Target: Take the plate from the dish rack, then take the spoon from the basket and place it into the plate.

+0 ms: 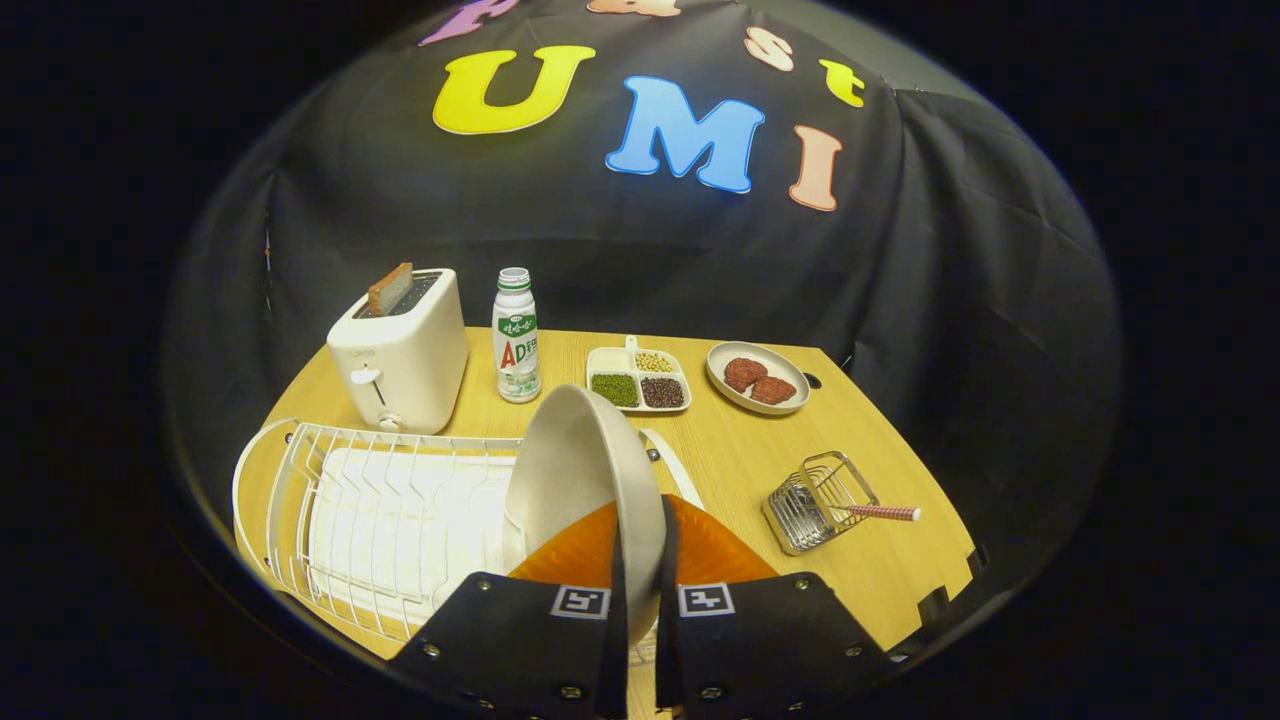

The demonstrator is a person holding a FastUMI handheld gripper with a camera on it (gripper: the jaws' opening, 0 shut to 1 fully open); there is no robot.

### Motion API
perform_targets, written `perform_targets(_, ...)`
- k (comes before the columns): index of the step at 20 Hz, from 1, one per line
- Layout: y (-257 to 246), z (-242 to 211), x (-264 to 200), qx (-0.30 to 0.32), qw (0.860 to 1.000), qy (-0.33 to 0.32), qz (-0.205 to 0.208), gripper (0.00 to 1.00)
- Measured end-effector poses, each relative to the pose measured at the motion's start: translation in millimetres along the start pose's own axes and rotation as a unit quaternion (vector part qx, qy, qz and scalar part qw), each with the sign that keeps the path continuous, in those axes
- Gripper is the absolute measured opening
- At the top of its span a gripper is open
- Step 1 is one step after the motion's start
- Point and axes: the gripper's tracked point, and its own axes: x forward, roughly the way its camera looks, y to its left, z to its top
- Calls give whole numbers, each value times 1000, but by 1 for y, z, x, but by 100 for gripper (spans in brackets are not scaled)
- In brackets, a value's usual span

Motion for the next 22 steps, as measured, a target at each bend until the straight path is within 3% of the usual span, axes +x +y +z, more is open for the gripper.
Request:
perform_targets(9,-6,23,-26,-55,995,-32,-71,11)
perform_targets(22,-20,24,-107,-67,992,-74,-75,10)
